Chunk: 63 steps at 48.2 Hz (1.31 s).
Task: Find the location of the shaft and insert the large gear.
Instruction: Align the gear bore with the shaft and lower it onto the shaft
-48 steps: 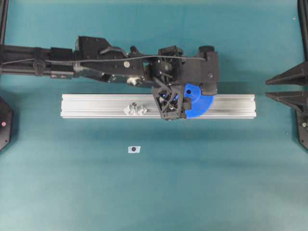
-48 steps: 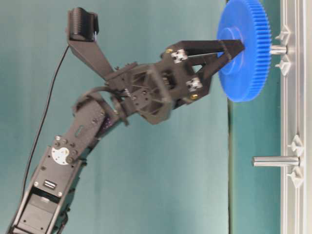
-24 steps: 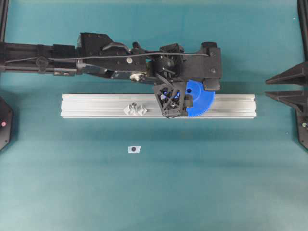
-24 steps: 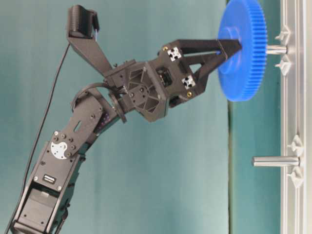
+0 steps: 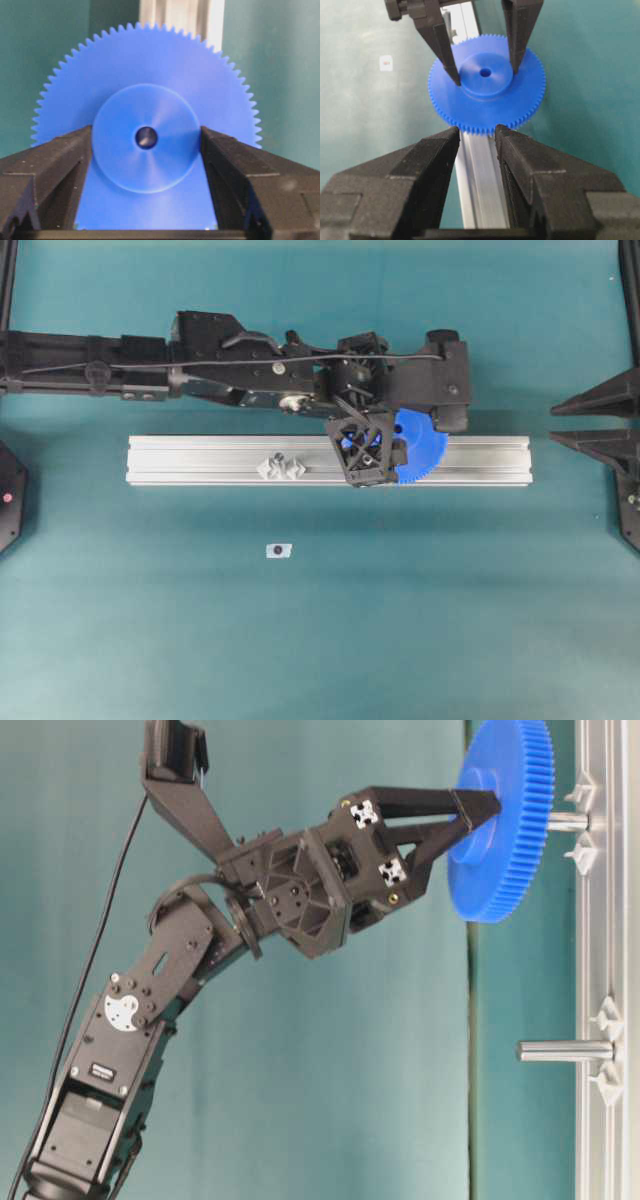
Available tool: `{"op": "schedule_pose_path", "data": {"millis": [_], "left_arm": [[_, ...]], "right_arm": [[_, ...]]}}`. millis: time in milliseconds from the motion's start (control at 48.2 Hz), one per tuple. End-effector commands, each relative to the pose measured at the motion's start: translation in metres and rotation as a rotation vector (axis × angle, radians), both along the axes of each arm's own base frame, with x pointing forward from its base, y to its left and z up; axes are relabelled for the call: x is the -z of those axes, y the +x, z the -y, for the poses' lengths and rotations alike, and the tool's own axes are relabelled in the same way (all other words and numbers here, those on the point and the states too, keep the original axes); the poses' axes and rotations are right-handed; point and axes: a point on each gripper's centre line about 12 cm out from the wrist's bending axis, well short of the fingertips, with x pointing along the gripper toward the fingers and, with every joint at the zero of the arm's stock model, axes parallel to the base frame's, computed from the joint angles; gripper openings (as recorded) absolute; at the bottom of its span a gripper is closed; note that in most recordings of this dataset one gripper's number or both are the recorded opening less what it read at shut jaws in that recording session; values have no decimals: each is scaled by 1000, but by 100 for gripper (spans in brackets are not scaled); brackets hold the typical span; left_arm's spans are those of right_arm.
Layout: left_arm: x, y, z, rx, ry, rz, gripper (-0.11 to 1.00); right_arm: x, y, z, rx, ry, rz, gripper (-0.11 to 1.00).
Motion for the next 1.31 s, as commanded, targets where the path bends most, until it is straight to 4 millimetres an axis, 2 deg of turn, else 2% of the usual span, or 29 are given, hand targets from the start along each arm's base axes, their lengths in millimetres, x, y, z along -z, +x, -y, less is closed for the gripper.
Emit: {"op": "schedule_pose_path", "data": {"millis": [0,352,560,746,933,1285], "left_arm": [[-18,5,0,2,7,47,77],[-9,-6,2,3,-2,-43,83],[-16,-3,1,4,2,-25,90],[-16,-8,-1,-1,0,-43,90],[-25,-7,-7,-13,1,-23,90],[-20,-11,-5,-15,-8,-67,90]], "right_arm": [[-4,2,1,6,6,15,46],[-4,2,1,6,6,15,46],[-3,1,1,6,7,12,46],[-1,1,1,7,9,9,46],[0,1,1,7,9,4,46],[0,1,1,9,17,7,46]]}}
